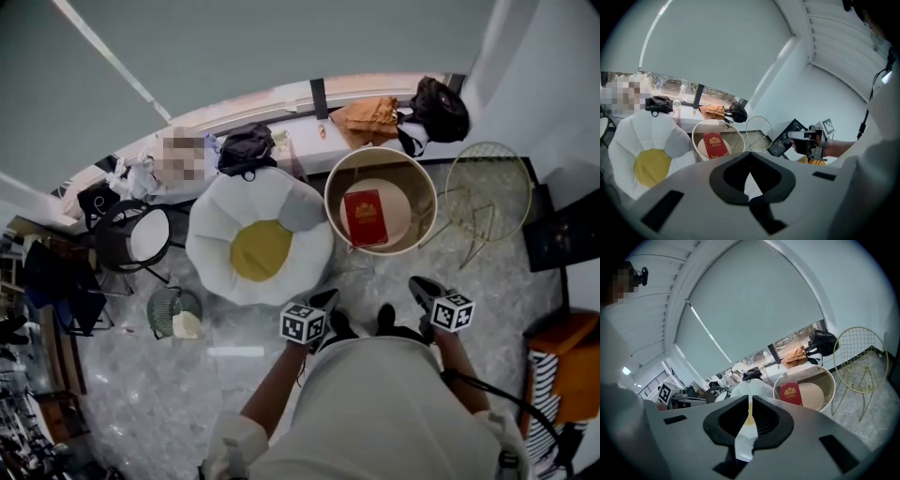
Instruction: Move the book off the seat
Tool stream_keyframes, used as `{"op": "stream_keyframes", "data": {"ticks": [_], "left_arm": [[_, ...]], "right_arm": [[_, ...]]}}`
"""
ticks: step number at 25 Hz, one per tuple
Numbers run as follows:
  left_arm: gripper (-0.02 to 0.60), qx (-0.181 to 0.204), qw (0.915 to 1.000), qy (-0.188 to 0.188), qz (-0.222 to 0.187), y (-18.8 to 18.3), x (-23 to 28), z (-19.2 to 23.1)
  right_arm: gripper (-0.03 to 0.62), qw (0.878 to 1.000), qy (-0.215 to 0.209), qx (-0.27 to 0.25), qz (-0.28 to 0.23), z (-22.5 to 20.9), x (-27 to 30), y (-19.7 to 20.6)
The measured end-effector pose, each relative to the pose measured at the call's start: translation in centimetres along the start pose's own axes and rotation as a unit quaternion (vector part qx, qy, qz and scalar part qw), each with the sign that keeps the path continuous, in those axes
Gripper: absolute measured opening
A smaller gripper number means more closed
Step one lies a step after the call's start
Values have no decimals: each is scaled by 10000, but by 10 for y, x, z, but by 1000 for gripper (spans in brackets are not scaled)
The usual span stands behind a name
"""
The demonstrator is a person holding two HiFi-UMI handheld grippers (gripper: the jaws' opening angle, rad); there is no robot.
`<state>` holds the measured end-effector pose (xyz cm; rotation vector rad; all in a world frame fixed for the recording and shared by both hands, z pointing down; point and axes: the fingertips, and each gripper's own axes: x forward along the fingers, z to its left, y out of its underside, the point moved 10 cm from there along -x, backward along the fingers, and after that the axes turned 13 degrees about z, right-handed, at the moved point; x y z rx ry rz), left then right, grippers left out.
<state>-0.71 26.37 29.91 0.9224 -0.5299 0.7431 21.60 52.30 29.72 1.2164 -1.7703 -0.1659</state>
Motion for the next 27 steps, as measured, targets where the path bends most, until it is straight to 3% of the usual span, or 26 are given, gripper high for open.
{"op": "stream_keyframes", "data": {"ticks": [12, 27], "left_arm": [[3, -158, 9997, -134, -161, -20, 13, -18], [3, -251, 9993, -267, -79, -31, 26, -19]], "right_arm": [[51, 9999, -115, -69, 5, -23, -22, -16], [49, 9995, -223, -7, -217, -41, -23, -33]]}}
